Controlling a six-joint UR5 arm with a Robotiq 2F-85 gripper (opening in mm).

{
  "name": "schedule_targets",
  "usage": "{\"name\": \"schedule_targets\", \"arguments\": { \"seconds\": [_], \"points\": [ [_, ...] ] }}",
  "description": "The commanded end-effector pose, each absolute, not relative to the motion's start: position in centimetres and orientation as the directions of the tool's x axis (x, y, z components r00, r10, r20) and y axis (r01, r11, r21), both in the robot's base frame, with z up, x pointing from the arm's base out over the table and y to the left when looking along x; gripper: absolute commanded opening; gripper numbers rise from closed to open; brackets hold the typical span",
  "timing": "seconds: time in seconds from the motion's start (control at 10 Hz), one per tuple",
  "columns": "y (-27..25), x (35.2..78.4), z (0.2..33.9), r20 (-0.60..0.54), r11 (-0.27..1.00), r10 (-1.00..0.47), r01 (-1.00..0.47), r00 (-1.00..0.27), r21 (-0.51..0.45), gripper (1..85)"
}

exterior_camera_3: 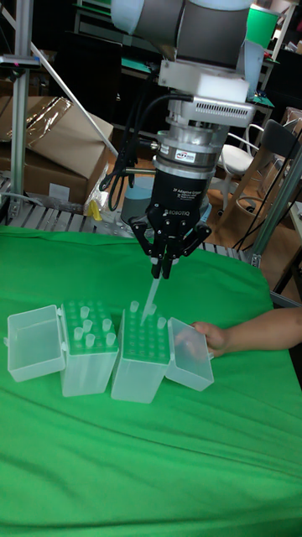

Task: Insert a large pipette tip into the holder for large pipette tips

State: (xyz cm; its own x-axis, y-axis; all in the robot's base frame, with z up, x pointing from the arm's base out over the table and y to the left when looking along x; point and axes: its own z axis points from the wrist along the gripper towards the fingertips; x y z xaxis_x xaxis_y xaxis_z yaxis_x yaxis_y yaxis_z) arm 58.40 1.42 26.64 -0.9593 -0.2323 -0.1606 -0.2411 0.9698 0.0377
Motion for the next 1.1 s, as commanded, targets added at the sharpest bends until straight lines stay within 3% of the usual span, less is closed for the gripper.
{"name": "schedule_targets", "arguments": {
  "seconds": [0.0, 0.2, 0.5, 0.6, 1.0],
  "points": [
    [1.5, 58.9, 26.0, -0.185, 0.968, -0.233, -0.246, -0.955, 0.051, 10.7],
    [1.4, 58.8, 24.7, -0.196, 0.966, -0.234, -0.250, -0.952, 0.063, 13.3],
    [1.7, 57.2, 23.0, -0.153, 0.961, -0.245, -0.261, -0.957, 0.094, 24.3],
    [1.8, 57.1, 22.4, -0.156, 0.958, -0.252, -0.269, -0.955, 0.101, 31.7],
    [0.7, 57.2, 21.7, -0.146, 0.958, -0.269, -0.280, -0.952, 0.060, 31.3]
  ]
}}
